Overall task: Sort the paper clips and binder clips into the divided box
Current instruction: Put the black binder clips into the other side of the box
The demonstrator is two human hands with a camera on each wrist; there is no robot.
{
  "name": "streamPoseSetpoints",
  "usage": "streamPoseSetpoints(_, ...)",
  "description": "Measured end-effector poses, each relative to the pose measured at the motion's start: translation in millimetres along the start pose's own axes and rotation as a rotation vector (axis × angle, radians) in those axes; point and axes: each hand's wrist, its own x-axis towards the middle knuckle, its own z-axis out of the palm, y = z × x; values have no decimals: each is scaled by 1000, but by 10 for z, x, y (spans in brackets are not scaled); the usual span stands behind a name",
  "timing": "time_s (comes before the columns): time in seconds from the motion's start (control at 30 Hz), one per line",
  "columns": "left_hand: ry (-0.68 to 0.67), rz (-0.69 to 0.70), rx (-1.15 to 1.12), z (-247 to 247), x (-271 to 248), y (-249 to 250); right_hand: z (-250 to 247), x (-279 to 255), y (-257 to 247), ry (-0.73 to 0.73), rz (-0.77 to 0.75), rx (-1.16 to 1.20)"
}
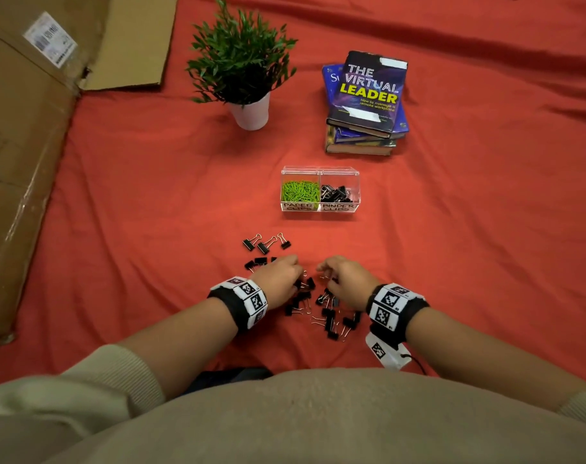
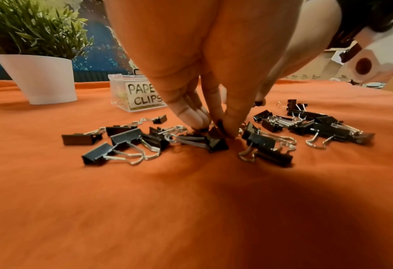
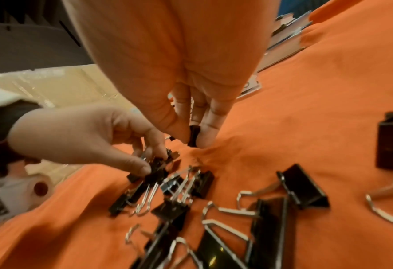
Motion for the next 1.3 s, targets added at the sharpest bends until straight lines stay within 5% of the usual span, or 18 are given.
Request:
streamPoseSetpoints(0.17, 95, 14, -131, 5, -28, -53, 139, -100, 31, -62, -49, -231)
streamPoseSetpoints(0.33, 202, -62, -283, -51, -30, -147, 184, -140, 89, -38, -51, -214)
streamPoseSetpoints(0.6, 145, 5, -165, -38, 15, -95, 101, -94, 136, 61, 133, -33)
streamPoseSetpoints(0.93, 104, -5, -127, -16, 41, -44, 160, -62, -23, -21, -57, -179)
streamPoseSetpoints(1.3, 109, -22, -22, 6, 52, -6, 169, 73, 18, 16, 61, -150)
